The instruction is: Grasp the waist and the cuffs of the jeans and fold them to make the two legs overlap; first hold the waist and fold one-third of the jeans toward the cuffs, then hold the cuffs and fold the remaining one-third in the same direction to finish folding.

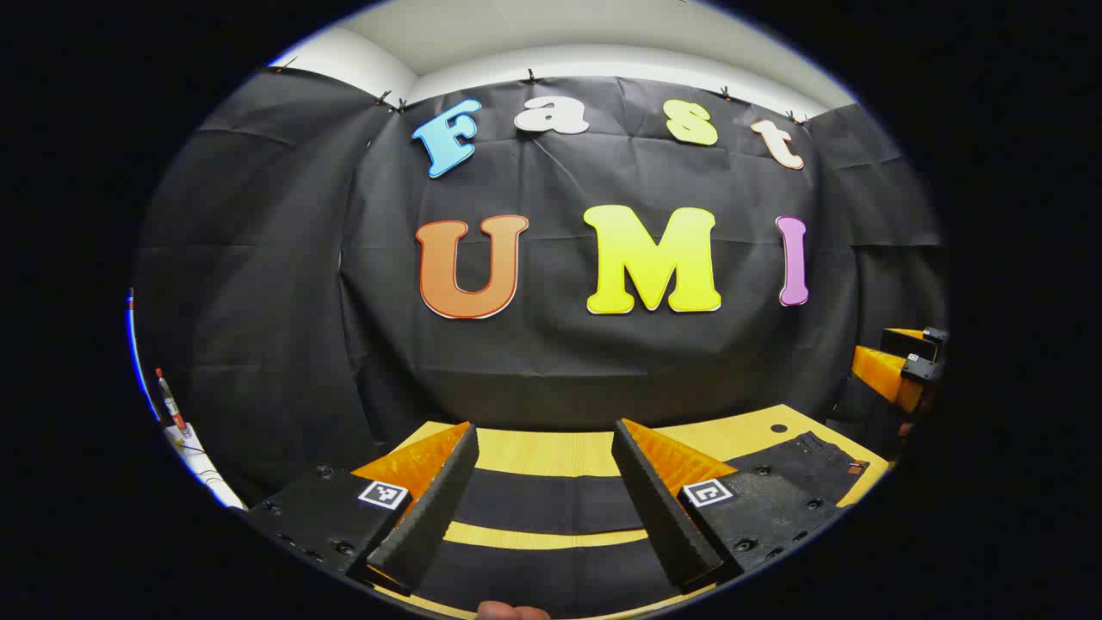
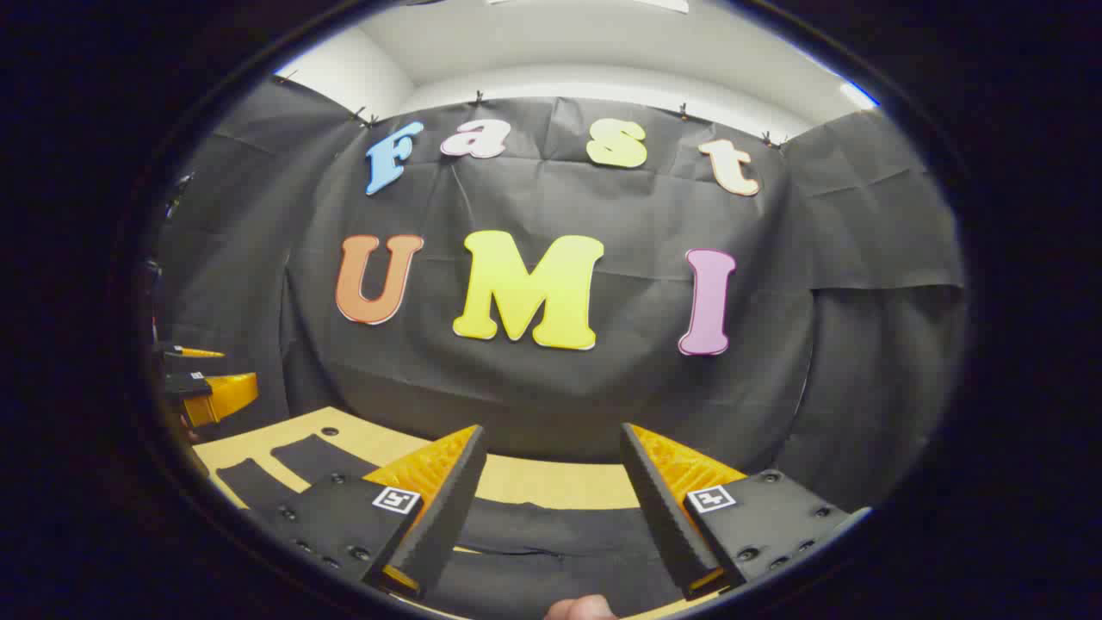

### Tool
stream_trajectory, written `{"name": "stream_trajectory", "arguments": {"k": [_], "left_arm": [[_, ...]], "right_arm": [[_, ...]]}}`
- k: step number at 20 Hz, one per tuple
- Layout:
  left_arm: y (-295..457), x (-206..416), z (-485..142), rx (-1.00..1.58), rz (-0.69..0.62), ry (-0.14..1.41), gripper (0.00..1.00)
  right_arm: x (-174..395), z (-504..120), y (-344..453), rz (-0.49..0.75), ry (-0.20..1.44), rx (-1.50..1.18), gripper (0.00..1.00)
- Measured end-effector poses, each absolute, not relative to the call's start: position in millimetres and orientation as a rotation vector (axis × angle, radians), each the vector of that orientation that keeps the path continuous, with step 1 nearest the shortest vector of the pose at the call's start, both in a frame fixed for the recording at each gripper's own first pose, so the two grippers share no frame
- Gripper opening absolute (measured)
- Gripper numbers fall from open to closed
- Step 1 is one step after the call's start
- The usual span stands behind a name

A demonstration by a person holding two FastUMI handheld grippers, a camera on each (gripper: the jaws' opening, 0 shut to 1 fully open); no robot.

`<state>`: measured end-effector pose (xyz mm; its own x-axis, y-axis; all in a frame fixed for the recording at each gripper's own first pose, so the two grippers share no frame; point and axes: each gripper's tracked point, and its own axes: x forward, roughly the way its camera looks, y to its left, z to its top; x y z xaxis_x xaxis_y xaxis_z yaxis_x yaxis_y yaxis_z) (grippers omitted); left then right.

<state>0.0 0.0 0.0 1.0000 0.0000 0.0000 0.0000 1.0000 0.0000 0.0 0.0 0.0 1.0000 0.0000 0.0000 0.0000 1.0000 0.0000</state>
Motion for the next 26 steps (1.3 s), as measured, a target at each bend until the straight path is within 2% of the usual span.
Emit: {"name": "stream_trajectory", "arguments": {"k": [16,18,22,24,26], "left_arm": [[19,17,-9,0.031,0.018,0.041,1.0],[28,20,-16,0.018,0.036,0.061,1.0],[61,19,-37,-0.019,0.11,0.118,1.0],[84,17,-53,-0.048,0.149,0.165,1.0],[106,9,-74,-0.102,0.181,0.221,1.0]], "right_arm": [[24,-16,-22,-0.036,0.047,0.019,0.94],[27,-23,-36,-0.06,0.07,0.04,0.96],[29,-45,-78,-0.123,0.142,0.07,0.94],[25,-62,-107,-0.17,0.194,0.108,0.96],[18,-85,-134,-0.193,0.273,0.138,0.94]]}}
